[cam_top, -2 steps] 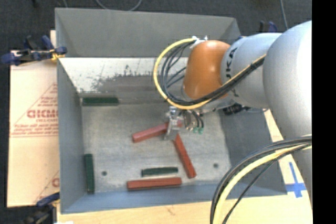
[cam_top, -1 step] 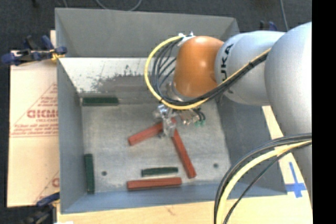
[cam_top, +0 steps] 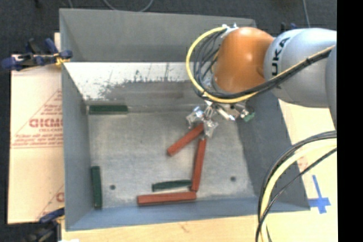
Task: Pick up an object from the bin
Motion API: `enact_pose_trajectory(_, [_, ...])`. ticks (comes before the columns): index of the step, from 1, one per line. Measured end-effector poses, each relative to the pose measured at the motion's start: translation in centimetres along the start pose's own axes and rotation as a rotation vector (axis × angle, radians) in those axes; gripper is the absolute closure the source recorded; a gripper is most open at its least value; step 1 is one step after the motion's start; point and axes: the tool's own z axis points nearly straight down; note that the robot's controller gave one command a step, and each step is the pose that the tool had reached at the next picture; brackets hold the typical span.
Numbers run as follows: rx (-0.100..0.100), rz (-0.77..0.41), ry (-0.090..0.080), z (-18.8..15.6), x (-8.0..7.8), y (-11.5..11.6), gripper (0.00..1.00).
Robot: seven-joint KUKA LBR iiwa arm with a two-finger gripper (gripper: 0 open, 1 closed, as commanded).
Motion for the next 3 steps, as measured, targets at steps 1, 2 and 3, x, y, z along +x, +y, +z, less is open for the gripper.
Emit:
enact_pose_trajectory(1, [0.004, 0.043, -0.007, -16.3, -1.2, -1.5, 1.00])
enact_pose_trajectory(2, [-0.008, -0.104, 0.007, -10.0, 6.1, -3.2, 1.00])
enact_pose_trajectory(3, [-0.010, -0.121, 0.005, -7.6, 12.1, 1.4, 1.00])
